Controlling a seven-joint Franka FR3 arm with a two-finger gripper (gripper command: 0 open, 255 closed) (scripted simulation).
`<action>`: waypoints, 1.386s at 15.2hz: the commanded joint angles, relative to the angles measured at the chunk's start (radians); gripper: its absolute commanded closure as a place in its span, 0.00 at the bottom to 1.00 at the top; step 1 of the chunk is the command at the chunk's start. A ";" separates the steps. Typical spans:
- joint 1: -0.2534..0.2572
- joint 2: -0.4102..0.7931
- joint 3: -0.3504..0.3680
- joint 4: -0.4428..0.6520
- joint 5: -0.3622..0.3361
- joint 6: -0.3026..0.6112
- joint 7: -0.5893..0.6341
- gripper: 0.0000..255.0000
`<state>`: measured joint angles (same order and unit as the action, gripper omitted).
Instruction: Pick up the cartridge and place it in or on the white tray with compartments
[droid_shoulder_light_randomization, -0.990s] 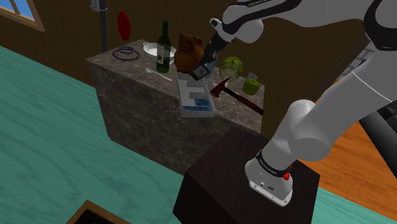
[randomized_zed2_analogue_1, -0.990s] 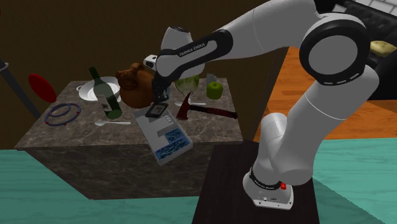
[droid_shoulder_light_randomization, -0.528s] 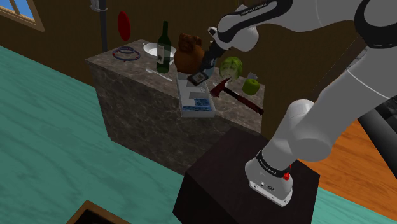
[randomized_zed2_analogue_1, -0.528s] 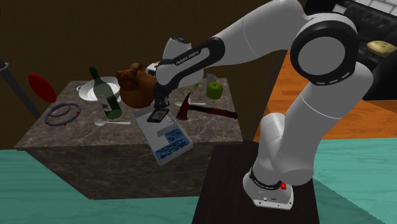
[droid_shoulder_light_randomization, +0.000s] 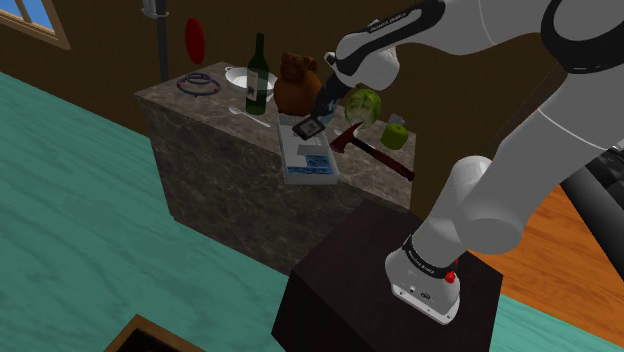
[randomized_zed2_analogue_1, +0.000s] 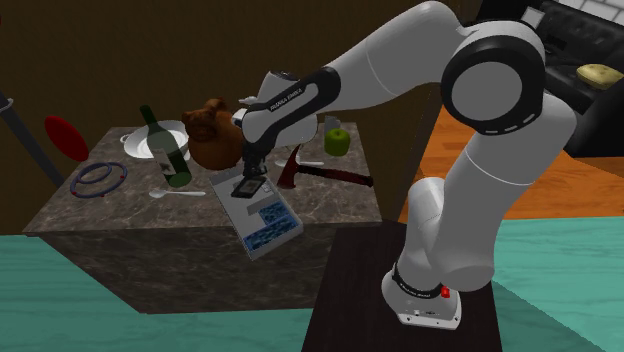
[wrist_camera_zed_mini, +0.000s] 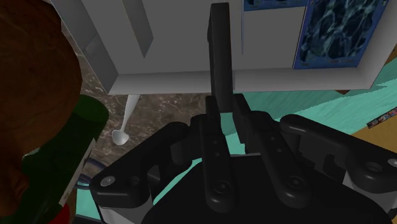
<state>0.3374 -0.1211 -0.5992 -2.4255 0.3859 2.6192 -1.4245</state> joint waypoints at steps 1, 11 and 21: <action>0.000 0.002 0.000 -0.002 0.000 0.000 0.000 1.00; -0.016 -0.037 0.006 -0.006 -0.052 -0.025 0.036 0.00; -0.067 -0.134 0.034 -0.005 -0.162 -0.104 0.114 0.00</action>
<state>0.2705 -0.2550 -0.5654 -2.4300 0.2242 2.5150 -1.3109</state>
